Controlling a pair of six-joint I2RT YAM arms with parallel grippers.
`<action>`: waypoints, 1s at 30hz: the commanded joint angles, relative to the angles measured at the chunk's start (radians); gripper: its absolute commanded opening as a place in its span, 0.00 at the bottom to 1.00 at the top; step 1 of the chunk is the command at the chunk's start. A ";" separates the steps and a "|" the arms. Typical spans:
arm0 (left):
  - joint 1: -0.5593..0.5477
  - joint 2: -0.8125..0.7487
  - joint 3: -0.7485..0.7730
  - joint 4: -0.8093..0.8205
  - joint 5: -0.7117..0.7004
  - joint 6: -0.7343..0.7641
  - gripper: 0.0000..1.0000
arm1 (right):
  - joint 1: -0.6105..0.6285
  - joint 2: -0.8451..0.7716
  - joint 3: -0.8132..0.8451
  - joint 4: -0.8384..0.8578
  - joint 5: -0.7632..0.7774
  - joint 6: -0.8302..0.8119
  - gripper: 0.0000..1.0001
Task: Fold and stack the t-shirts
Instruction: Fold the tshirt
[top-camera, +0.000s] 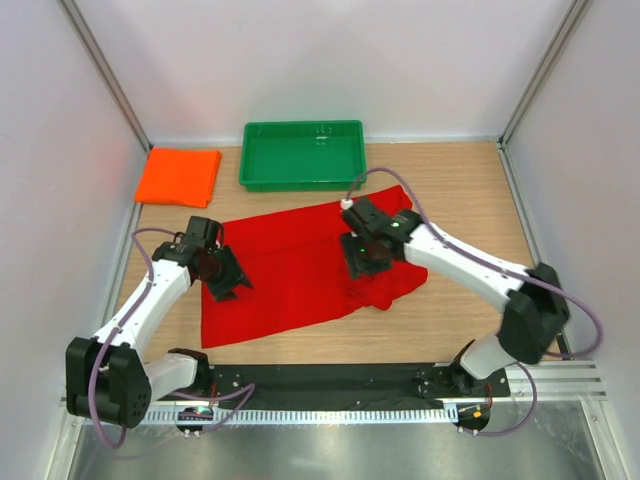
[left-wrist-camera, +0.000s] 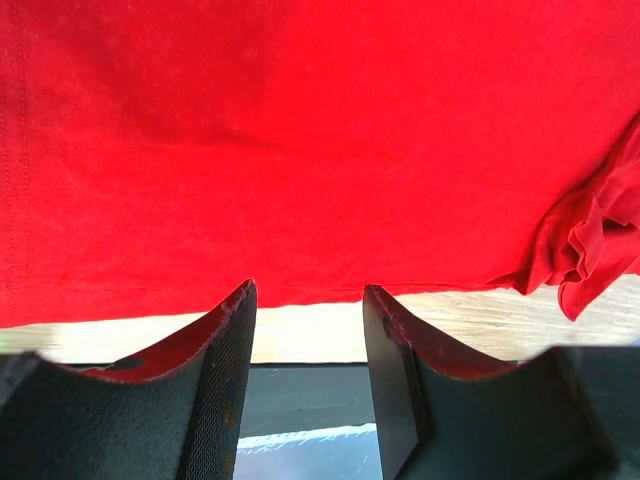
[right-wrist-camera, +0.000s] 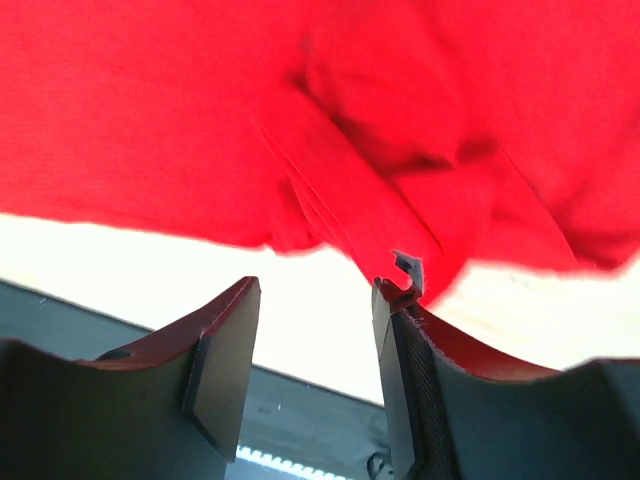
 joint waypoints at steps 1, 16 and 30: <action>-0.004 -0.012 0.022 -0.006 0.013 0.026 0.48 | -0.062 -0.162 -0.134 0.009 -0.036 0.077 0.56; -0.002 -0.095 -0.064 -0.001 0.025 -0.044 0.47 | -0.490 -0.365 -0.576 0.279 -0.436 0.306 0.54; -0.002 -0.152 -0.010 -0.171 -0.160 -0.144 0.47 | -0.504 -0.324 -0.674 0.361 -0.542 0.361 0.47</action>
